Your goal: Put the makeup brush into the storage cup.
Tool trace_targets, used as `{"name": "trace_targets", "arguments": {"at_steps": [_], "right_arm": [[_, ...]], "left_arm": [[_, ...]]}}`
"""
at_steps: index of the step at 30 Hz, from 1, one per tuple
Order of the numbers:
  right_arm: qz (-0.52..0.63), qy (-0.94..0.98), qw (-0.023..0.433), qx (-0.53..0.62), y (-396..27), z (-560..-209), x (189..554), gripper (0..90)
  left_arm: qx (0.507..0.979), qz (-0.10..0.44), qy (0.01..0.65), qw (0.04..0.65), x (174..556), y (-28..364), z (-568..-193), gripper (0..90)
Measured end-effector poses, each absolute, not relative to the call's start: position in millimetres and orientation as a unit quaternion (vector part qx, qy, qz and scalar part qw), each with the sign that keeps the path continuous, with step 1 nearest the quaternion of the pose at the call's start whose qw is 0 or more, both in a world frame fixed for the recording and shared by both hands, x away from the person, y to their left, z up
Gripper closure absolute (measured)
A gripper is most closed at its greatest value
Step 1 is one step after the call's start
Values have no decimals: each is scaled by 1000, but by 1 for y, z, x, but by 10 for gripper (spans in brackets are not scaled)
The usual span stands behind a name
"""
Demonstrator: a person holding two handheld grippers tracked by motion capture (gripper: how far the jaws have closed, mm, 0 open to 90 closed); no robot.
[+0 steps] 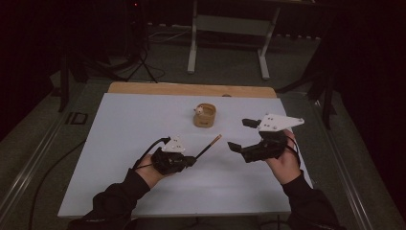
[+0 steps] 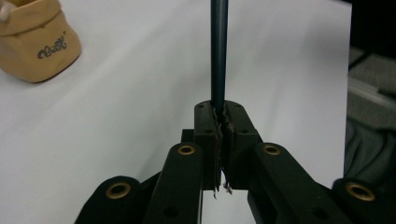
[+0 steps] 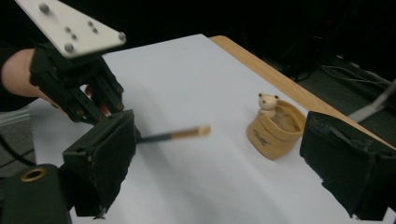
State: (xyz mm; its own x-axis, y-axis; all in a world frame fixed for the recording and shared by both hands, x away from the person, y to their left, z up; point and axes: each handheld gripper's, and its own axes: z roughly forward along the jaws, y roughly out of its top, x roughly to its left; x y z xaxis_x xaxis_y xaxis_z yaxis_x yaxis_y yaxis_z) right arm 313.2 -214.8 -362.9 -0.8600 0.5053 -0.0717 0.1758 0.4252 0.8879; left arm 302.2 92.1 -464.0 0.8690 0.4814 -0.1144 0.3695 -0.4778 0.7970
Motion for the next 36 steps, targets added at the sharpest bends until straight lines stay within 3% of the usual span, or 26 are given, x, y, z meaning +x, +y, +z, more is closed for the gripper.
{"name": "trace_targets", "arguments": {"at_steps": [11,26,31,36], "right_arm": [[485,825,162,241,-217,-374,313,107],[477,834,137,243,-194,-398,308,107],[486,826,132,254,-193,-401,308,107],[497,816,132,263,-192,-404,305,107]], "left_arm": [[806,16,293,515,301,109,-468,864],[764,-5,326,556,297,128,-483,863],[762,42,370,530,296,132,-485,862],[771,77,364,516,291,129,-489,862]]}}
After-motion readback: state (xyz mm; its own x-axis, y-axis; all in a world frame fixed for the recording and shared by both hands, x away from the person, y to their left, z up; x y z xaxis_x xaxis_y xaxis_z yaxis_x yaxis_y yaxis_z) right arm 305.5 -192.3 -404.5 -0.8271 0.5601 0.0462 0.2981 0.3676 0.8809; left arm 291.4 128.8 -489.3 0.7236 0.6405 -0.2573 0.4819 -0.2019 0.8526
